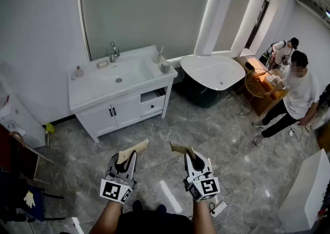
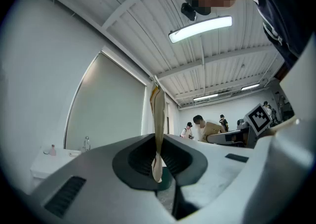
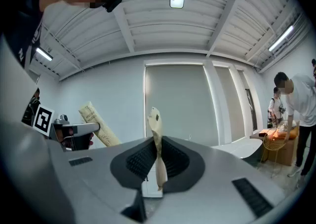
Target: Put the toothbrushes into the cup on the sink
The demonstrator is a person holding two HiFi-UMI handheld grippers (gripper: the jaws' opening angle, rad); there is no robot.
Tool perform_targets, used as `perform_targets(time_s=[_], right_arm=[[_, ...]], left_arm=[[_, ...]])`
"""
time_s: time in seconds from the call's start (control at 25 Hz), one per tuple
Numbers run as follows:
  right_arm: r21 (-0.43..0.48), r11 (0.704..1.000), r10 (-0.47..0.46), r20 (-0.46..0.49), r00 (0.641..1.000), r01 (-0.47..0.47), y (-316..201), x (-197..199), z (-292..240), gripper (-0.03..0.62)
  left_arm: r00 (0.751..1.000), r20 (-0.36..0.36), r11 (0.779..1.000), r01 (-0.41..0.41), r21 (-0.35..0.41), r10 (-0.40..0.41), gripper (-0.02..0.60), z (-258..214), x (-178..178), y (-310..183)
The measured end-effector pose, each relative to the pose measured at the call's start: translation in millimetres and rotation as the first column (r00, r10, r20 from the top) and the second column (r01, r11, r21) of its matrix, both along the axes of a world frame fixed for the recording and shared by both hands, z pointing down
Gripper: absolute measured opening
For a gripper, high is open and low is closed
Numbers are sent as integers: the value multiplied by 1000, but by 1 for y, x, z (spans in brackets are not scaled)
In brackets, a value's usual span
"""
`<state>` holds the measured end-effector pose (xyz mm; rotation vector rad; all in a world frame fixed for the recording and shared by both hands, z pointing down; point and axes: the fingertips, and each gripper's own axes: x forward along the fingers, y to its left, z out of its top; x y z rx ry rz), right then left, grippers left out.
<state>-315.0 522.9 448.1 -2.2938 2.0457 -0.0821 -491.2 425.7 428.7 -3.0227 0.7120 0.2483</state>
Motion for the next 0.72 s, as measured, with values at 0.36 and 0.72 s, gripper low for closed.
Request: perform_targets(time_s=[0.36, 0.72], right_arm=[[58, 998, -12, -3, 1000, 12, 3, -4, -3, 48], [73, 997, 23, -48, 999, -20, 5, 16, -6, 48]], left_arm=[[1000, 13, 1000, 13, -6, -13, 46, 6, -3, -4], [999, 14, 999, 41, 30, -41, 46, 1, -5, -22]])
